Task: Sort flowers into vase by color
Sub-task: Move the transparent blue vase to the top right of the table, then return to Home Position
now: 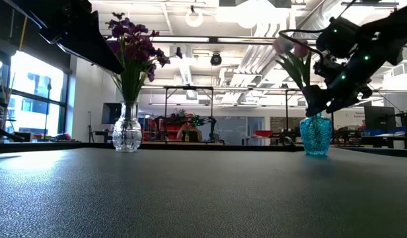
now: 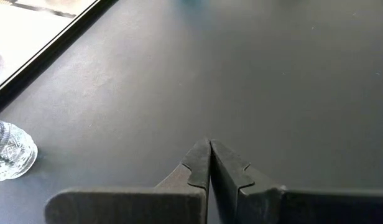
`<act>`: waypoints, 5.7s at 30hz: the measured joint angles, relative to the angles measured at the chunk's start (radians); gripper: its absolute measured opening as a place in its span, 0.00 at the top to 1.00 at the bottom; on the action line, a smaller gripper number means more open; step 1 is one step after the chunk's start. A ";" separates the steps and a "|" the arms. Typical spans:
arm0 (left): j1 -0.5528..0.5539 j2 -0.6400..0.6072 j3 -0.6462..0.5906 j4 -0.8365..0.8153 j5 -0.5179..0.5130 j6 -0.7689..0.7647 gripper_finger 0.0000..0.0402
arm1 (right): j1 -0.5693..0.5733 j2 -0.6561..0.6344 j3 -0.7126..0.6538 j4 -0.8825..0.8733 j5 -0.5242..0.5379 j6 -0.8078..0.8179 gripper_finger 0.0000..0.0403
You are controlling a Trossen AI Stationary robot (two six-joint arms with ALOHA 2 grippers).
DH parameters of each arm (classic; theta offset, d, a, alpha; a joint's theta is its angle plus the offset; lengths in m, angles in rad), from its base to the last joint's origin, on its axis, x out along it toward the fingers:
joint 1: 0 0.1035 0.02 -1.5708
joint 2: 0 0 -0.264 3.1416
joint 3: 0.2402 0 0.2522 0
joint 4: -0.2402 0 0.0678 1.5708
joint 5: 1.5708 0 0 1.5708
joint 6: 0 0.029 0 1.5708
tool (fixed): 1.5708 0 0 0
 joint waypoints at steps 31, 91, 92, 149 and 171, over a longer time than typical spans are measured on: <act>0.000 0.000 0.000 0.000 0.000 -0.001 1.00 | 0.001 0.000 0.195 -0.468 -0.326 0.166 0.25; 0.205 -0.380 -0.810 1.668 0.451 0.627 1.00 | 0.999 -0.563 -0.052 0.405 -0.513 -0.238 1.00; 0.205 -0.399 -0.817 1.669 0.462 0.627 1.00 | 0.997 -0.585 -0.084 0.441 -0.533 -0.240 1.00; 0.865 -1.419 -0.821 0.735 1.266 0.600 1.00 | 0.423 -0.903 -0.370 0.261 -0.611 -0.130 1.00; 0.594 -1.474 -0.834 0.571 0.799 0.583 1.00 | 0.425 -0.903 -0.370 0.260 -0.663 -0.105 1.00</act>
